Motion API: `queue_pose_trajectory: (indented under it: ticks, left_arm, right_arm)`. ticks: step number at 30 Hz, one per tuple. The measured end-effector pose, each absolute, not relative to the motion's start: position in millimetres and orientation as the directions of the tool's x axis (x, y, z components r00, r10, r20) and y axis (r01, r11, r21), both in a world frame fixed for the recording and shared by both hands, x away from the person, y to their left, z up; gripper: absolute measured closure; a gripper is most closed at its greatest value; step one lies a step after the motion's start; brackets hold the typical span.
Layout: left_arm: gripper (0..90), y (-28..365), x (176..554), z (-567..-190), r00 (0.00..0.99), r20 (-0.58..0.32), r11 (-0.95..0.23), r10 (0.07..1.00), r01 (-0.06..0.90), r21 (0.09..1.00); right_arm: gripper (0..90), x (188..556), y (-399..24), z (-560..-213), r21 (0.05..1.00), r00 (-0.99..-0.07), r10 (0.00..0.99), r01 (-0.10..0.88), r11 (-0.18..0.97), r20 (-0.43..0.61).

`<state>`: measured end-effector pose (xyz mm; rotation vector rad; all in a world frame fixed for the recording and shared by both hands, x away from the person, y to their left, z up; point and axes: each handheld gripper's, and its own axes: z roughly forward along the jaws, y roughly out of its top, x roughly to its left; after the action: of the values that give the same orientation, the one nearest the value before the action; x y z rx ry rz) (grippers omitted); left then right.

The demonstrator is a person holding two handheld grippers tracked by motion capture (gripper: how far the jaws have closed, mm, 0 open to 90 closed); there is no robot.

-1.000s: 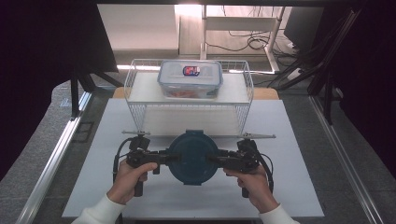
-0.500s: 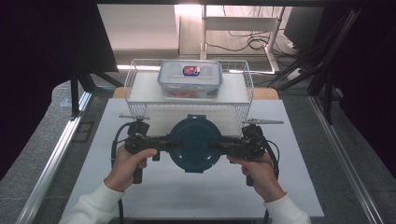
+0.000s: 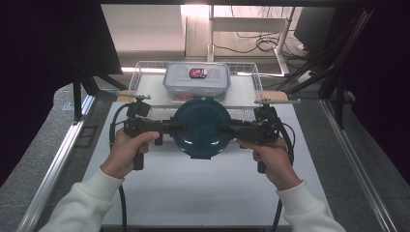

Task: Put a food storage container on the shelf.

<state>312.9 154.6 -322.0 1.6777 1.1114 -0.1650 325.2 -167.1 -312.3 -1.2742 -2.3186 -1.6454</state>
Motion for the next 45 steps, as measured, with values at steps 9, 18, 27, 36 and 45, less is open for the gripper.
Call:
queue_pose_trajectory:
  ticks: [9, 18, 27, 36, 45]
  left_arm:
    - [39.8, 158.1, 326.0, -296.1, 0.567, -0.587, 0.005, 0.578, 0.716, 0.698]
    - [39.9, 159.2, 336.2, -274.0, 0.584, -0.569, -0.009, 0.579, 0.702, 0.712]
    - [39.9, 160.9, 352.7, -251.8, 0.582, -0.571, 0.000, 0.579, 0.700, 0.714]
    - [39.9, 169.2, 377.3, -231.2, 0.583, -0.563, -0.011, 0.586, 0.700, 0.714]
    - [39.0, 178.0, 416.1, -226.8, 0.558, -0.590, 0.005, 0.583, 0.725, 0.689]
  right_arm:
    - [39.6, 337.2, -163.4, -284.8, 0.795, -0.679, 0.597, 0.597, 0.109, 0.428]
    - [39.7, 346.6, -162.3, -263.2, 0.803, -0.686, 0.596, 0.586, 0.110, 0.418]
    - [39.7, 361.3, -160.6, -241.5, 0.808, -0.684, 0.598, 0.581, 0.100, 0.418]
    - [39.8, 389.3, -152.7, -221.7, 0.812, -0.692, 0.589, 0.576, 0.100, 0.418]
    - [39.8, 424.6, -142.2, -210.8, 0.789, -0.675, 0.600, 0.603, 0.113, 0.430]
